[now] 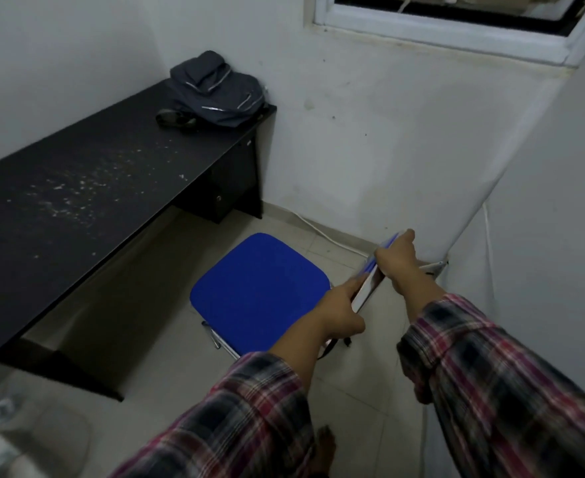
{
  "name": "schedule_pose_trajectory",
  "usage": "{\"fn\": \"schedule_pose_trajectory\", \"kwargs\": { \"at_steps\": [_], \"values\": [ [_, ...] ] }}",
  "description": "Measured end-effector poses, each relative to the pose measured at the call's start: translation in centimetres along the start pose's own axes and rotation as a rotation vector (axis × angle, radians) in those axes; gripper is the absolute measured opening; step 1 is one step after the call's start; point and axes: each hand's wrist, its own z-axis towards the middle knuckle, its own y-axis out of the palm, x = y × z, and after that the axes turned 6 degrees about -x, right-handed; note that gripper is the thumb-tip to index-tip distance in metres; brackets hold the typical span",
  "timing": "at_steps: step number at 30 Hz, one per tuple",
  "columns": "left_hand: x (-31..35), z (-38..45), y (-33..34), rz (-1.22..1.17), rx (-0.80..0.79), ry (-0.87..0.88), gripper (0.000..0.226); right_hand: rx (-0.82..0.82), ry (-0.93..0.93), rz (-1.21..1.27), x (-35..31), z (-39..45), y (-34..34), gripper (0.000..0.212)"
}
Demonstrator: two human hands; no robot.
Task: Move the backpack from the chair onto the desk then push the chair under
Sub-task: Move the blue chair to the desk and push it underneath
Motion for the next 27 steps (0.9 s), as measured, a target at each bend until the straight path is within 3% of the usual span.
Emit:
{"fn": "schedule_pose_trajectory", "kwargs": {
  "at_steps": [8, 11, 14, 19, 23, 27],
  "values": [
    [-3.0, -5.7, -4.3, 0.283, -0.106, -0.063, 0.098, 0.140, 0.031, -0.020, -0.2, -5.8, 5.1, 0.069],
    [-4.7, -7.3, -6.5, 0.390, -0.120, -0.100, 0.096, 0.166, 0.065, -0.269, -0.8, -7.4, 7.1, 0.080],
    [-6.8, -8.7, -9.3, 0.496, -0.110, -0.158, 0.091, 0.142, -0.083, -0.516, -0.9, -8.0, 8.8, 0.077],
    [-10.6, -11.1, -13.1, 0.568, 0.034, -0.234, 0.079, 0.072, -0.413, -0.690, -2.0, -9.5, 12.0, 0.057],
    [-13.3, -12.4, -14.3, 0.611, 0.230, -0.201, 0.069, -0.008, -0.549, -0.658, -2.7, -10.4, 13.9, 0.051],
    [-14.1, -12.9, -14.4, 0.634, 0.293, -0.231, 0.068, -0.072, -0.631, -0.578, -2.2, -10.3, 14.2, 0.059]
  ]
}}
